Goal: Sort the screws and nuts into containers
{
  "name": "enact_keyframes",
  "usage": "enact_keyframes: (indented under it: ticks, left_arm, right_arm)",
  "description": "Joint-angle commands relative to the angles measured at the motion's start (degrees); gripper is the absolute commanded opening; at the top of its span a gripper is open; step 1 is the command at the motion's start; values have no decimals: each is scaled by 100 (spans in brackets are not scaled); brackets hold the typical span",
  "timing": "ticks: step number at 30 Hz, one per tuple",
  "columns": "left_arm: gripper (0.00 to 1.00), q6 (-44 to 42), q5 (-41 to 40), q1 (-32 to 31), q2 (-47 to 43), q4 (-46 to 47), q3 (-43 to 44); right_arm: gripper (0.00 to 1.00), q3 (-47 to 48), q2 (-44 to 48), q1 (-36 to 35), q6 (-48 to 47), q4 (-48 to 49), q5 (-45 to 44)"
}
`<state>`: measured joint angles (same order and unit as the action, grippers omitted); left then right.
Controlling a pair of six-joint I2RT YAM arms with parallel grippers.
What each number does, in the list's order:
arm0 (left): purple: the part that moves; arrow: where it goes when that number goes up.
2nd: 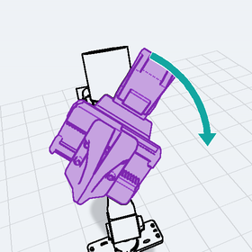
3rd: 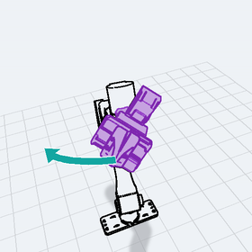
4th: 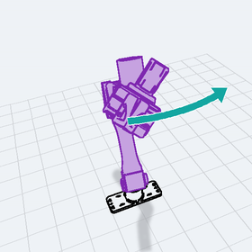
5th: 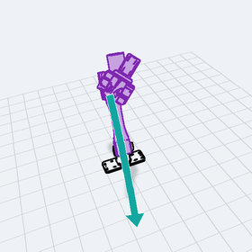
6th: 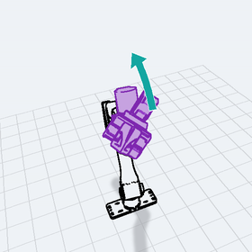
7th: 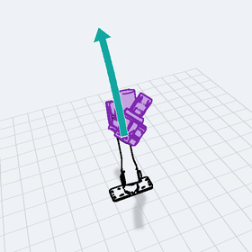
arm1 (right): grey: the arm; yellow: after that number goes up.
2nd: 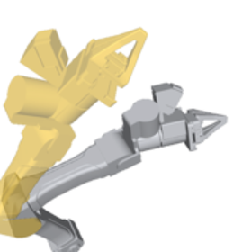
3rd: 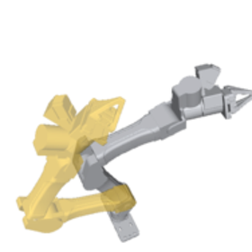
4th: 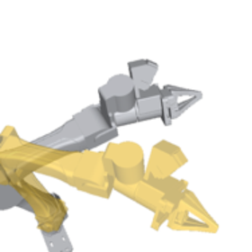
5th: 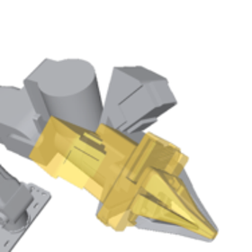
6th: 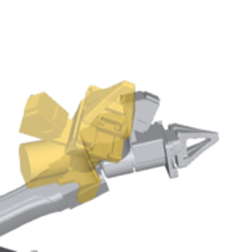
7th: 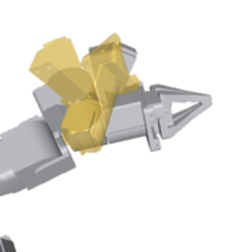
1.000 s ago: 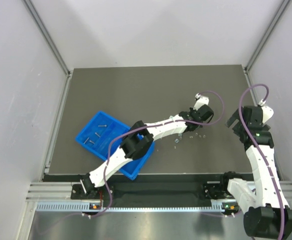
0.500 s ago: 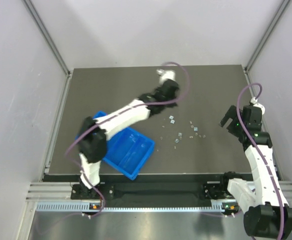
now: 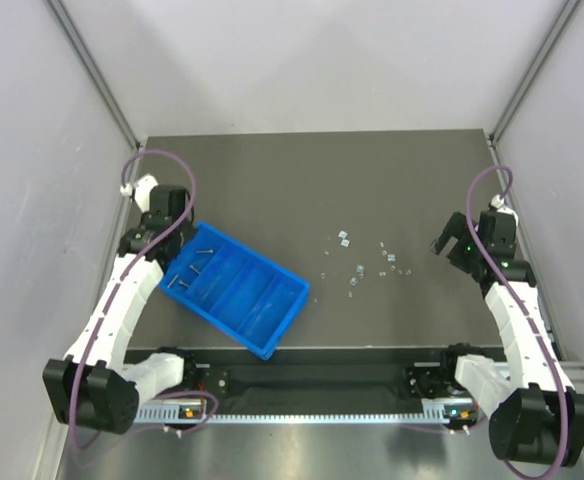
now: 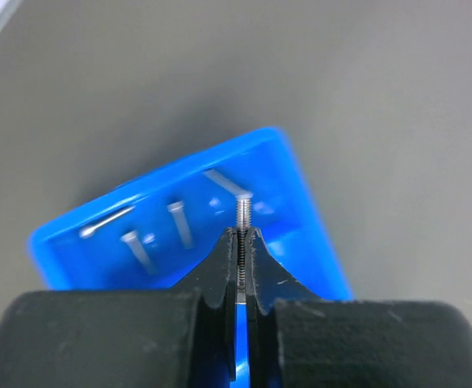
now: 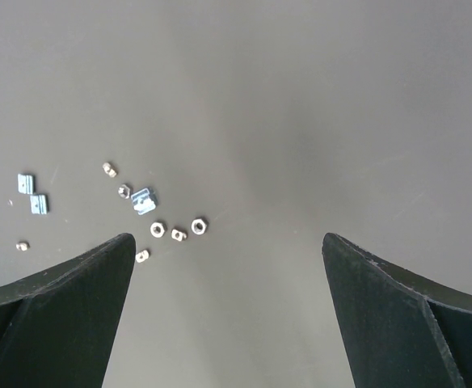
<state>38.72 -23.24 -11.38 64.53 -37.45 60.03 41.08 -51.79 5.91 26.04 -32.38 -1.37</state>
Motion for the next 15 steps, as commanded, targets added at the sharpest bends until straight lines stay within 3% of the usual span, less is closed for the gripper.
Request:
enact_keyframes:
  ticks: [1,6,15]
  left_arm:
    - [0,127,233,337,-90,-403,-508]
    - [0,-4,294,461,-11,-307,-887]
    - [0,100,154,540,209,-297,-809]
  right_arm:
    - [100,23,-103,7,32,373,110]
    - [100,-56,-25,-2,103,364,110]
    - [100,-170,55,-2,138,373,31]
